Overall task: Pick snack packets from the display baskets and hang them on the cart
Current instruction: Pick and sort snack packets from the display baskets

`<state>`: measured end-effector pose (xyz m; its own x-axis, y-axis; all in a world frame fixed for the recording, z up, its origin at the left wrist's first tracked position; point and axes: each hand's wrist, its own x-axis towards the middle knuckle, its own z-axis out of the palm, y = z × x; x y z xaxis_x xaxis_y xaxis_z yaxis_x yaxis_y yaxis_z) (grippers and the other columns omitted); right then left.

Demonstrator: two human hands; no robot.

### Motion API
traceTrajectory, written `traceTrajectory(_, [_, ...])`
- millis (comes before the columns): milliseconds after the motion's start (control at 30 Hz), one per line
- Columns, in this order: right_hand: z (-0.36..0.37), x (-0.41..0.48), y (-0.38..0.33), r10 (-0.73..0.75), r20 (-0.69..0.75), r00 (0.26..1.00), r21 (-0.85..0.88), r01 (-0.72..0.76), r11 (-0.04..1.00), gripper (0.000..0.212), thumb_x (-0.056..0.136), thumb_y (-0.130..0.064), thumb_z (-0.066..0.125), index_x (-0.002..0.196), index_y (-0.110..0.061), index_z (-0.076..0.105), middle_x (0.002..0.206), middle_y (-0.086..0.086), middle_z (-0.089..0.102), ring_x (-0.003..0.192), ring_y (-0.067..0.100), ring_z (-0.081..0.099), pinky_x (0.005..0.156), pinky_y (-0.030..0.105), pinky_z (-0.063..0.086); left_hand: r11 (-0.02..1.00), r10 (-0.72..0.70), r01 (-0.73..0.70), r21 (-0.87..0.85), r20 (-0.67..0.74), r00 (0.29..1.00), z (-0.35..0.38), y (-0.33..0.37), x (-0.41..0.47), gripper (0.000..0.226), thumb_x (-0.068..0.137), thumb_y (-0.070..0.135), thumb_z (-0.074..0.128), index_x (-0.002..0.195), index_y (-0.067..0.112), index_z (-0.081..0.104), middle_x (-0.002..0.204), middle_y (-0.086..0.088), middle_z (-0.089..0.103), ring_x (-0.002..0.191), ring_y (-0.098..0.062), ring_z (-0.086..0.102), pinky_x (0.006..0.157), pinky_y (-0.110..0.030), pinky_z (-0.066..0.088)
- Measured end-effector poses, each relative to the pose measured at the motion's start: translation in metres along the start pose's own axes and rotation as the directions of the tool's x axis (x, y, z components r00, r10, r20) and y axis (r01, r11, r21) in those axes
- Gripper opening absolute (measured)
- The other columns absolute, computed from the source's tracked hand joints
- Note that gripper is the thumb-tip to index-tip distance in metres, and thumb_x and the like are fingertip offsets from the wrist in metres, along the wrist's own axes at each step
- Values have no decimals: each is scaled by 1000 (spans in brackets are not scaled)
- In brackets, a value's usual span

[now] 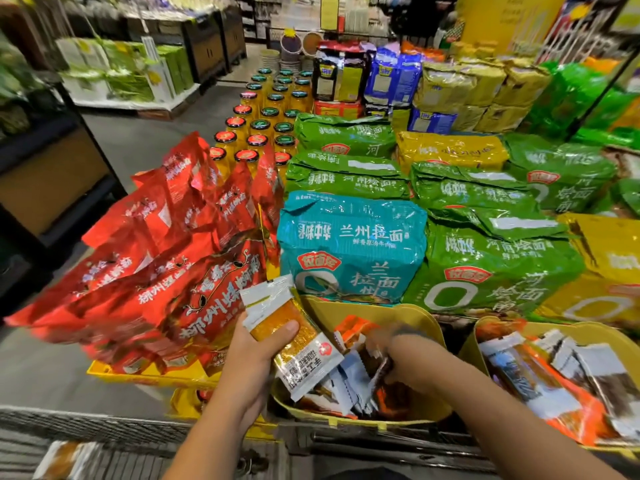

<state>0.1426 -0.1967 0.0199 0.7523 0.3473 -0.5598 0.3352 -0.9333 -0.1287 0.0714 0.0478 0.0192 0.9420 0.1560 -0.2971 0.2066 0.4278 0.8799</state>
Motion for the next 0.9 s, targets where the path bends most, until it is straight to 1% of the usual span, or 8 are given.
traceTrajectory(100, [0,5,-5,-74,-41,996,-39,73,997,85,85,-14,75,148,-47,27,138,4,50,122,32,53,101,42,48,1000,-6,6,10,6,1000,3,-2,-1,70,72,19,82,136,24,54,121,-10,73,110,-34,70,94,-56,55])
traceTrajectory(233, [-4,19,-10,-71,47,996,-145,77,986,71,88,-15,75,146,-38,41,156,2,34,141,29,34,113,39,35,1000,18,-19,23,16,1000,7,0,-3,66,72,16,80,134,23,56,118,-11,74,106,-33,72,84,-49,58])
traceTrajectory(333, [-6,18,-3,-144,24,989,-163,146,976,70,86,-21,78,145,-33,42,154,-1,31,141,26,31,114,38,34,999,37,-37,21,0,999,6,1,-2,61,76,13,77,132,22,56,117,-11,74,105,-32,72,80,-44,60])
traceTrajectory(433, [-2,20,2,-166,33,986,-62,168,984,71,81,-22,82,139,-34,42,148,-1,43,131,26,46,105,42,44,1000,25,-24,18,-17,1000,10,-2,-2,63,78,14,79,135,23,55,120,-12,73,109,-34,70,82,-47,59])
traceTrajectory(567, [1,21,14,-224,46,974,-25,225,974,77,75,-32,86,140,-41,46,141,-6,45,131,22,40,105,40,40,999,34,-34,20,-11,999,19,-3,-5,61,77,11,78,133,20,55,114,-14,73,90,-31,73,57,-29,57])
traceTrajectory(633, [2,17,22,-267,35,963,-6,267,964,63,78,-38,83,135,-37,55,132,-8,45,124,18,39,101,37,40,999,36,-36,15,-25,999,19,-2,-6,63,76,11,80,133,20,55,115,-15,73,97,-34,73,67,-38,60])
traceTrajectory(800, [-1,5,41,-341,-99,935,384,352,853,39,72,-35,83,101,-49,62,101,-14,66,95,10,62,85,37,53,998,57,-57,-2,-115,992,19,1,-15,99,46,31,100,134,18,56,110,-14,74,80,-25,74,52,-29,57])
traceTrajectory(900, [-12,-5,40,-265,-208,942,682,334,651,34,70,-36,86,99,-36,67,94,-11,76,87,8,72,82,34,58,997,68,-71,-17,-134,989,20,0,-20,97,49,28,99,136,20,56,121,-16,72,102,-37,72,74,-44,63])
